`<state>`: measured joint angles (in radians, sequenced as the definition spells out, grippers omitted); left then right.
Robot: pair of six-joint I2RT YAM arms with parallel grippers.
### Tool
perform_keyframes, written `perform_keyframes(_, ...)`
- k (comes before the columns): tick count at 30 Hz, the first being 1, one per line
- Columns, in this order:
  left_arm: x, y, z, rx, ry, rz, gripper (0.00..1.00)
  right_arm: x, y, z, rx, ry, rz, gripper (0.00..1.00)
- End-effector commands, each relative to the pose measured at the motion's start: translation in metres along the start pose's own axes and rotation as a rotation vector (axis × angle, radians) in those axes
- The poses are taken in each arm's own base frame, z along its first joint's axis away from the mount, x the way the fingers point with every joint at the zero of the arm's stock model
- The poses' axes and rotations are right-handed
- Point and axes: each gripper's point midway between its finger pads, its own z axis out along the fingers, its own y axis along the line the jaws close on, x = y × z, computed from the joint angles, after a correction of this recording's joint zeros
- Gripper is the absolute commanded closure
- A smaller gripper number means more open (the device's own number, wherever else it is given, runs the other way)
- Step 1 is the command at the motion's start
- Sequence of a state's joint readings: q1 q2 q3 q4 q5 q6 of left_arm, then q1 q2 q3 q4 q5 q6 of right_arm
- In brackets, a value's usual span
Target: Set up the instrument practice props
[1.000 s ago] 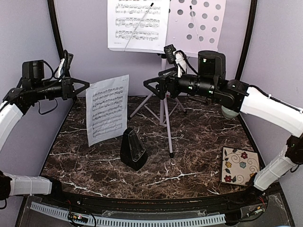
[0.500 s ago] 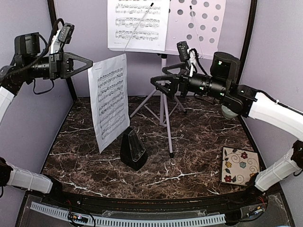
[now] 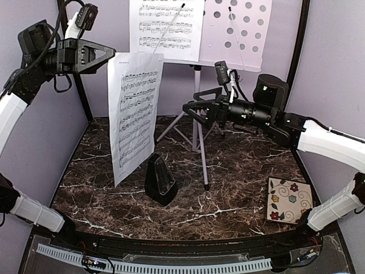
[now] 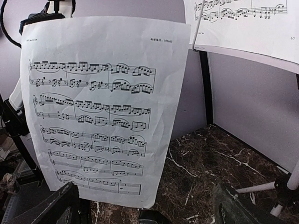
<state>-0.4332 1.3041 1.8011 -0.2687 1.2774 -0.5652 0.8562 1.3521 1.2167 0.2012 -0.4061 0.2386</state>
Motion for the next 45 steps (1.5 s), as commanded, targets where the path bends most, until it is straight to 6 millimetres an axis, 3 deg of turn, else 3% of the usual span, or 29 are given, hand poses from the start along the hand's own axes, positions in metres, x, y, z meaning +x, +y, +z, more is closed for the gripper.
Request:
perform_keyframes(1,-0.017,-0.033,0.003,0.094,0.005,0.067,1.0,-0.026,0.007,-0.007,-0.052,-0.117,-0.008,0.0)
perform_keyframes(8,-0.019,-0.038,0.018,0.15,0.024,0.033,1.0,-0.035,-0.013,0.013,-0.177,-0.149,0.1,0.0)
perform_keyframes(16,-0.026,-0.039,0.035,0.192,0.039,0.031,1.0,-0.055,0.001,0.019,-0.35,-0.21,0.159,0.01)
perform_keyframes(19,-0.027,-0.036,0.038,0.198,0.043,0.03,1.0,-0.05,0.003,0.023,-0.39,-0.198,0.179,0.03)
perform_keyframes(30,-0.029,-0.026,0.044,0.194,0.037,0.038,1.0,-0.066,0.02,0.01,-0.45,-0.209,0.197,0.55)
perform_keyframes(32,-0.029,-0.019,0.045,0.157,0.027,0.049,1.0,-0.071,0.026,0.002,-0.444,-0.207,0.183,0.7)
perform_keyframes(33,-0.029,-0.014,0.045,0.126,0.021,0.056,1.0,-0.072,0.026,0.0,-0.431,-0.203,0.178,0.83)
perform_keyframes(35,-0.029,0.001,0.045,0.03,0.009,0.078,1.0,-0.073,0.025,-0.005,-0.391,-0.2,0.164,1.0)
perform_keyframes(42,-0.033,0.055,0.031,-0.329,-0.043,0.17,0.98,-0.076,0.009,-0.03,-0.167,-0.223,0.091,1.0)
perform_keyframes(45,-0.038,0.073,0.021,-0.458,-0.074,0.22,0.8,-0.082,0.009,-0.043,-0.101,-0.219,0.034,1.0)
